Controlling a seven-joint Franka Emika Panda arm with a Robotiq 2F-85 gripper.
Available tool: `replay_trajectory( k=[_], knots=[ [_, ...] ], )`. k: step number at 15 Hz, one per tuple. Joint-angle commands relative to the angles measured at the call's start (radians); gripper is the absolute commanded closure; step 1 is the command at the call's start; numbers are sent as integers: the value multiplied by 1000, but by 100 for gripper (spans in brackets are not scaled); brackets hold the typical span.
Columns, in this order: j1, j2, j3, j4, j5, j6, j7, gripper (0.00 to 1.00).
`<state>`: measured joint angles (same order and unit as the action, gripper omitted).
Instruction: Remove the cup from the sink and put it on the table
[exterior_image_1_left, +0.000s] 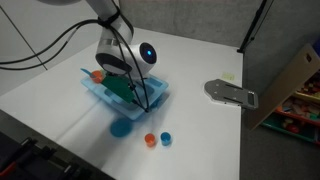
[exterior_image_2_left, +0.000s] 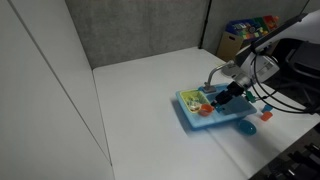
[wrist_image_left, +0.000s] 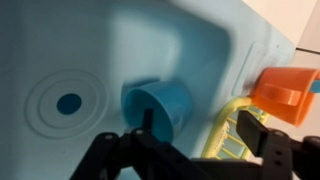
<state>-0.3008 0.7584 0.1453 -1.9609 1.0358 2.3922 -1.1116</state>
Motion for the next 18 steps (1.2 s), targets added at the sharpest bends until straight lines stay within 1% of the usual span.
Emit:
replay_trajectory(
  k=[1, 2, 4, 5, 8, 10, 11, 12, 13, 14, 15, 16, 17, 18],
  knots=[
    [11, 14, -23, 33, 32, -26, -35, 47],
    [8, 11, -25, 32, 33, -27, -38, 56],
    [4, 1, -32, 32, 37, -47, -43, 58],
    [3, -1, -37, 33, 40, -48, -46, 61],
    [1, 2, -51, 39, 51, -49, -54, 57],
    [0, 4, -60, 39, 58, -50, -57, 57],
    [0, 5, -65, 40, 61, -52, -59, 62],
    [1, 7, -70, 41, 64, -54, -60, 72],
    [2, 8, -74, 42, 66, -56, -60, 87],
    [2, 10, -78, 43, 64, -59, -58, 88],
    [2, 10, -80, 43, 64, -62, -58, 95],
    [3, 9, -83, 43, 64, -69, -57, 98],
    [5, 6, -86, 44, 67, -83, -56, 99],
    [7, 4, -88, 46, 69, -93, -56, 98]
  ],
)
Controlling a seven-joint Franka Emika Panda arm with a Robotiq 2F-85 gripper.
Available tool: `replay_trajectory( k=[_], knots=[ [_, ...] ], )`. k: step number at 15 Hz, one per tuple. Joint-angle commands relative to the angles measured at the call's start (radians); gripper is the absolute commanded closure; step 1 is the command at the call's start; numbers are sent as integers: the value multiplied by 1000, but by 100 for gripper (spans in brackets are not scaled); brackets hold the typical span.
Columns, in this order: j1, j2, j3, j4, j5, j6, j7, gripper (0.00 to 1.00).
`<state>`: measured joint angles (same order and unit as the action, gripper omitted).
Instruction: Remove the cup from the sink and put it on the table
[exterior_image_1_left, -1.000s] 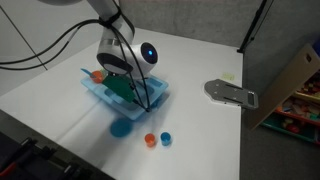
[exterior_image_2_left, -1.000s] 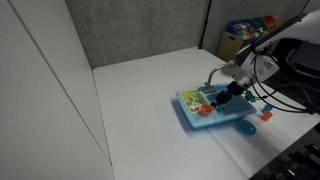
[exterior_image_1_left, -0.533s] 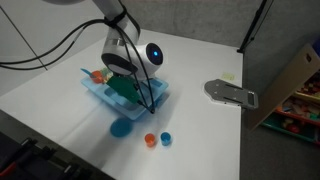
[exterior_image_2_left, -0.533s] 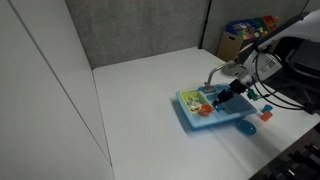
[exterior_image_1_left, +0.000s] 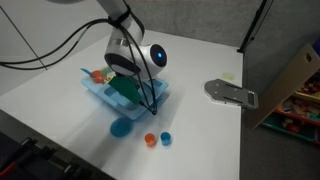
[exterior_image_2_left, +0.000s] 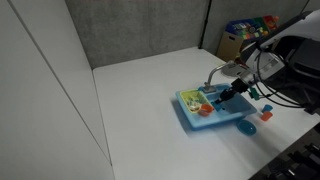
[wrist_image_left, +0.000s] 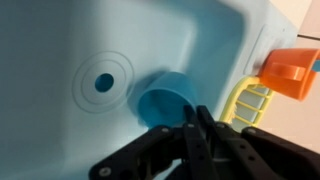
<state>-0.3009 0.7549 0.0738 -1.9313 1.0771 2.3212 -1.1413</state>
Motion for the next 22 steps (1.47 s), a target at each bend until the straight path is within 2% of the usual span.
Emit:
replay_trajectory(
  k=[1, 8, 12, 17, 22],
  knots=[
    [8, 8, -18, 16, 28, -25, -24, 97],
    [11, -74, -29, -38, 18, -43, -8, 96],
    [41, -140, -58, -85, -11, -40, 23, 97],
    [87, -226, -109, -155, -47, 1, 52, 97],
    [107, -297, -147, -221, -100, 88, 76, 97]
  ],
)
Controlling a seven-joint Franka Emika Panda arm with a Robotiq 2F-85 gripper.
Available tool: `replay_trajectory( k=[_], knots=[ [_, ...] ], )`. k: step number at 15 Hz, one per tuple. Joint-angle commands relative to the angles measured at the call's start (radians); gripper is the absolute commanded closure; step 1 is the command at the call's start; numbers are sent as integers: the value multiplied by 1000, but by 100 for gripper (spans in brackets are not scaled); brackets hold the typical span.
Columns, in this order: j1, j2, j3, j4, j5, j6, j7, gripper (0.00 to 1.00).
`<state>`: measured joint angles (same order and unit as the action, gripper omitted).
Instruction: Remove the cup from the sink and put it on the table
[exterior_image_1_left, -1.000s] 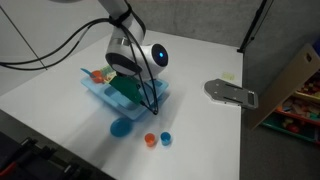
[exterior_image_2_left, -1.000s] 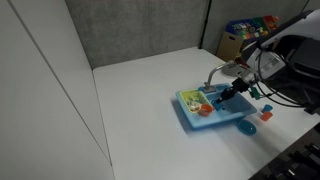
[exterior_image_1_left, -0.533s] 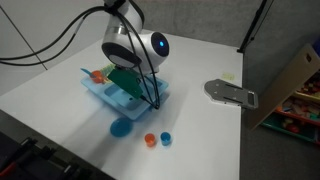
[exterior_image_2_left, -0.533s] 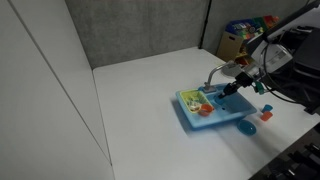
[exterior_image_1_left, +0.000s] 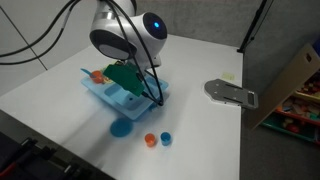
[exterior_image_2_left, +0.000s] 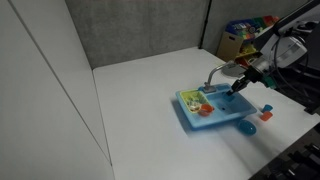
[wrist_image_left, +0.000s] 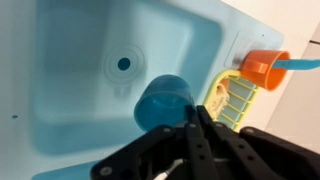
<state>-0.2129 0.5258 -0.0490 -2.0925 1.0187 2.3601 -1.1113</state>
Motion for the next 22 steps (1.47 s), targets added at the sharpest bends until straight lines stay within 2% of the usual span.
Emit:
replay_trajectory(
  k=[1, 12, 22],
  knots=[
    [19, -80, -29, -71, -54, 69, 55, 97],
    [-27, -116, -73, -98, -232, 234, 213, 97],
    [-163, -46, -70, -37, -292, 309, 289, 97]
  ],
)
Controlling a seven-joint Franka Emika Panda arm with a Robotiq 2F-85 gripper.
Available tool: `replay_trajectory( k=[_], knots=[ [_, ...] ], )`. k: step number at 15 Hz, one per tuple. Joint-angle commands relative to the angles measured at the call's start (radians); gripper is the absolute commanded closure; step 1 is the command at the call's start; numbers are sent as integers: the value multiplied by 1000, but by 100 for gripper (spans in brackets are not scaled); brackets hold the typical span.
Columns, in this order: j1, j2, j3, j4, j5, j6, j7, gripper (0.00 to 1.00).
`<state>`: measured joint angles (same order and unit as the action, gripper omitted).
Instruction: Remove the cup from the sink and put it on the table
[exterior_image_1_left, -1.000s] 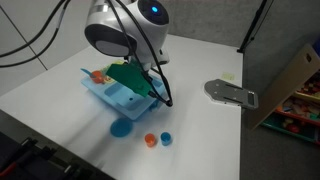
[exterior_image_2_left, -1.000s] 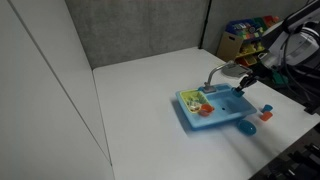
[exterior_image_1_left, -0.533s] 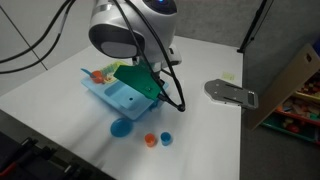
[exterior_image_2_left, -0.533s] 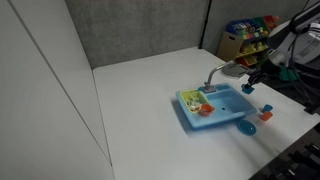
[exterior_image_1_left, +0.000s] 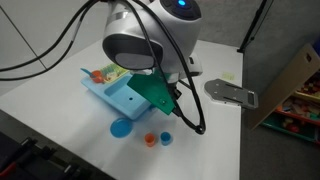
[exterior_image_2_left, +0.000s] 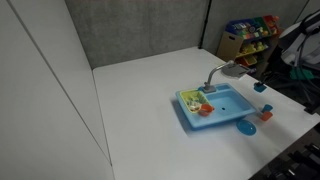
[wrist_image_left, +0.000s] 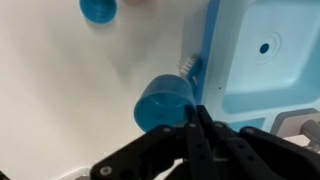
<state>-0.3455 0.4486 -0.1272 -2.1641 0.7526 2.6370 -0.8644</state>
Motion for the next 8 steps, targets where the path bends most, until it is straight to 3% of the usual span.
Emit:
replay_trajectory(
  k=[1, 8],
  knots=[
    [-40, 42, 8, 42, -28, 47, 44, 97],
    [-88, 124, 14, 85, -85, 142, 106, 97]
  ],
)
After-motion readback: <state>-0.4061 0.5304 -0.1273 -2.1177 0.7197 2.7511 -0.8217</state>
